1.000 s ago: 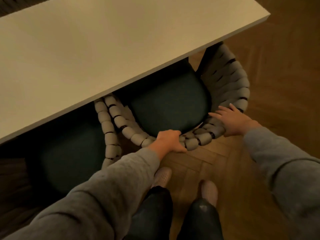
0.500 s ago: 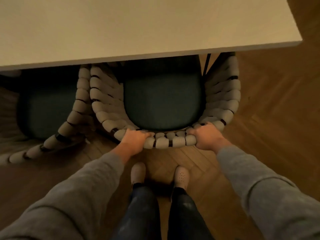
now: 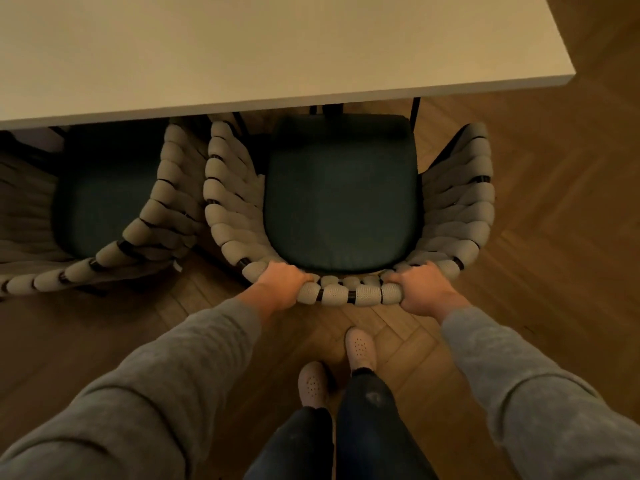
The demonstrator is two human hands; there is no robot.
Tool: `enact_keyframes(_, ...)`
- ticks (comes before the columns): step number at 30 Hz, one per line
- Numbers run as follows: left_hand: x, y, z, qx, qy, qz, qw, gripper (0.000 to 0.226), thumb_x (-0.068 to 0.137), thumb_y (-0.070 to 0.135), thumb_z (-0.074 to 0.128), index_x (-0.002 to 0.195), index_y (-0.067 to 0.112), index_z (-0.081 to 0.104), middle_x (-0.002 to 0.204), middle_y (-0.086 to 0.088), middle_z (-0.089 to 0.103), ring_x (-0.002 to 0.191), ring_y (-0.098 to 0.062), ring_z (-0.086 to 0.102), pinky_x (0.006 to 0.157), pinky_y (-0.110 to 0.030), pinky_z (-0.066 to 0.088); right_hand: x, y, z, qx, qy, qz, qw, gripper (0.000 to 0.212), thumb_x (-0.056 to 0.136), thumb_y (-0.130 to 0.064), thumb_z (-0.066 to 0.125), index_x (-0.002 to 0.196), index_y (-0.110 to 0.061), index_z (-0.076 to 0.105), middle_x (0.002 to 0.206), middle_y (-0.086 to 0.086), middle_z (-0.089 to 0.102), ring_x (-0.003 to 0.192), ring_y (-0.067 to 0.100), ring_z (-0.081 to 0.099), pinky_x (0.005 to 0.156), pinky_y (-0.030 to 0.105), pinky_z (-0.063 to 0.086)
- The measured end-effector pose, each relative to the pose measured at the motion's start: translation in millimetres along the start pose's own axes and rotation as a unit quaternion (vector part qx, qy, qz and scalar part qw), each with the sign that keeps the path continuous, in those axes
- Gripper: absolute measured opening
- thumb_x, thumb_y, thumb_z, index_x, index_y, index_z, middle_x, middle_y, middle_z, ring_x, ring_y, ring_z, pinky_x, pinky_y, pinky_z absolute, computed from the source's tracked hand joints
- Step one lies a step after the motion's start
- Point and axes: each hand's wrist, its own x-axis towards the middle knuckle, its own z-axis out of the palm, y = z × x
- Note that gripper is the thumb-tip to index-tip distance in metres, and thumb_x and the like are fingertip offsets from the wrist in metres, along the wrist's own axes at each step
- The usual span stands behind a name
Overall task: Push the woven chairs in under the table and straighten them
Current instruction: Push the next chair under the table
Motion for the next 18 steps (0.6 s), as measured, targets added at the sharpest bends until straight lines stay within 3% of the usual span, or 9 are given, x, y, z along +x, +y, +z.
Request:
enact_keyframes(7, 12, 35, -3, -0.001, -0.005, 0.014, 1.0, 0.05, 0.096, 0.022, 0.054, 0.142, 0.032, 0.039, 0.13, 0.0, 0.058, 0.118, -0.021, 0.056, 0.104, -0.042, 0.043, -16, 35, 19, 0.003, 0.002, 0.005, 1.0, 0.041, 0.082, -0.029, 0.052, 0.121, -0.041, 0.053, 0.106, -0.01, 0.059, 0.103, 0.016, 0.057, 0.093, 0.039, 0.035)
enact_keyframes(18, 64, 68, -63, -0.016, 0.014, -0.025, 0.999, 0.052, 0.095, 0.021, 0.056, 0.142, 0.033, 0.039, 0.131, 0.001, 0.057, 0.119, -0.021, 0.054, 0.106, -0.043, 0.041, 8, 119, -13, -0.014, -0.002, -0.001, 1.0, 0.042, 0.084, -0.027, 0.051, 0.123, -0.043, 0.053, 0.106, -0.009, 0.063, 0.106, 0.019, 0.058, 0.094, 0.04, 0.033)
